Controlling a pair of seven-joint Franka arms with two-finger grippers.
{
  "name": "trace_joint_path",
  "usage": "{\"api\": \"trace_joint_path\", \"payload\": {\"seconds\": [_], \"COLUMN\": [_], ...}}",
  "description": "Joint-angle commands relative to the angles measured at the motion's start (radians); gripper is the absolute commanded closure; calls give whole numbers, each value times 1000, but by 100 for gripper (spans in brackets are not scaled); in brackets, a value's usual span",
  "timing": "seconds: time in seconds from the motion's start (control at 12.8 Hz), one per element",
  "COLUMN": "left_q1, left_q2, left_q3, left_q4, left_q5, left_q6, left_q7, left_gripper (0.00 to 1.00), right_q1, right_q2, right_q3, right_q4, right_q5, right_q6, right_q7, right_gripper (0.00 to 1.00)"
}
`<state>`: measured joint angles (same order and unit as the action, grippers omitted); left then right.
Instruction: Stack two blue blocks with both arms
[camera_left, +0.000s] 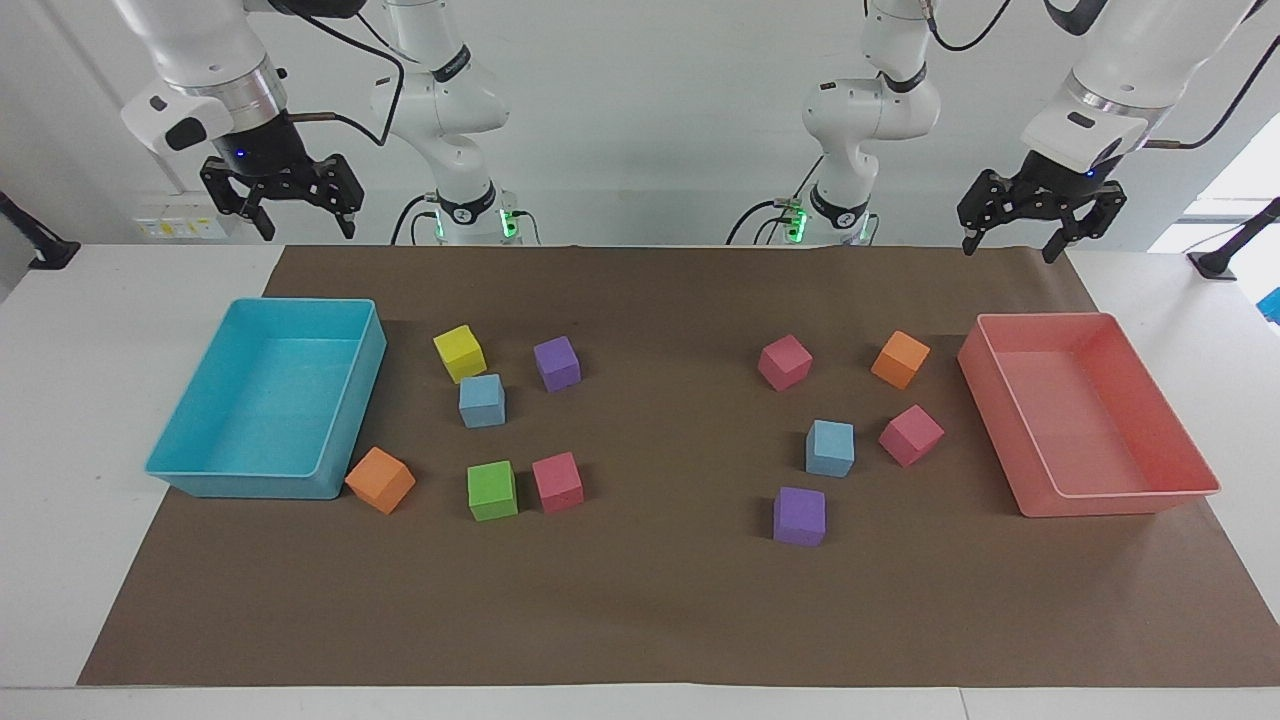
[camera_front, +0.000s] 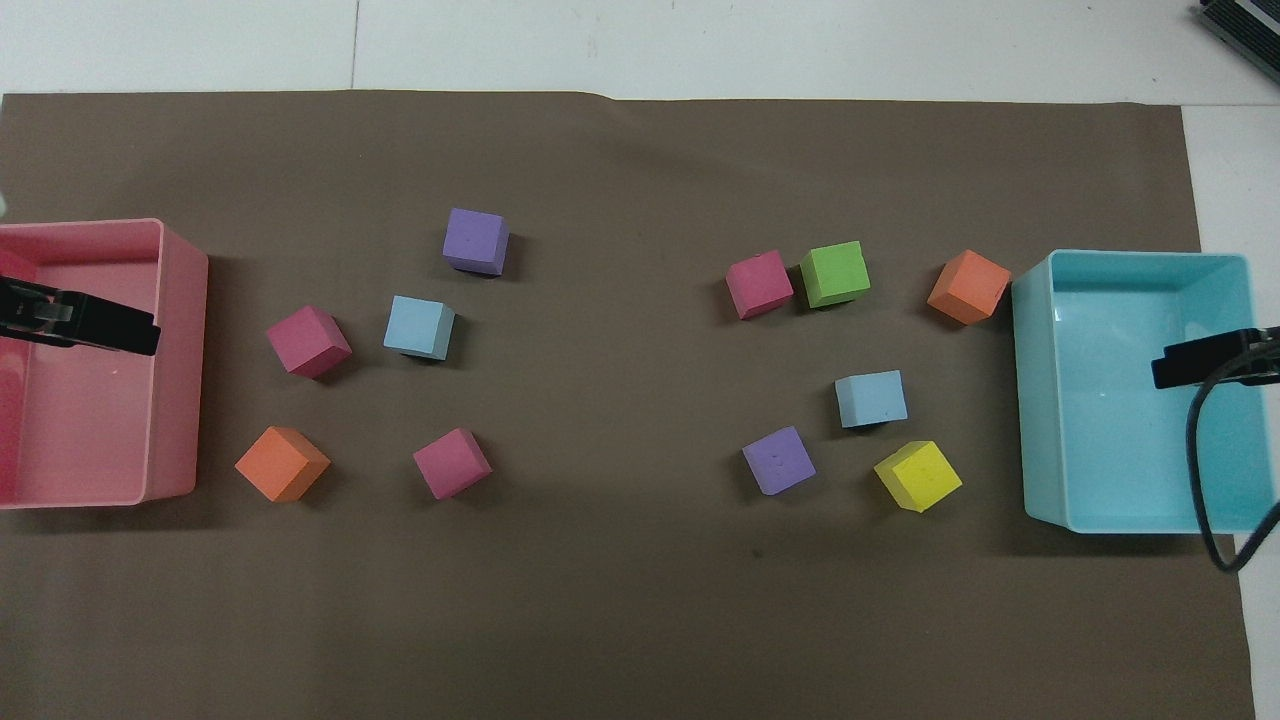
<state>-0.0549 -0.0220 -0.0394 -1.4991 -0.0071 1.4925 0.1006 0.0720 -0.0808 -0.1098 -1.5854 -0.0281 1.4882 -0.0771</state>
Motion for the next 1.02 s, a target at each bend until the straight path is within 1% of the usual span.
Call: {"api": "trace_joint_path", "payload": {"seconds": [0.0, 0.94], "left_q1": [13, 29], "left_q2": [-22, -19], "left_q3": [-5, -7], "left_q4": [-20, -13], "left_q5": [-16, -13], "left_q6": [-6, -12], "left_q7": [-7, -9], "left_gripper": [0, 0], "right_q1": [-1, -1], "right_q2": [-22, -24], "right_q3": [1, 1], "right_q4": [-25, -25], "right_q5": [-1, -1], "right_q6": [6, 4], "right_q7": [4, 5], "right_gripper": [0, 0]}}
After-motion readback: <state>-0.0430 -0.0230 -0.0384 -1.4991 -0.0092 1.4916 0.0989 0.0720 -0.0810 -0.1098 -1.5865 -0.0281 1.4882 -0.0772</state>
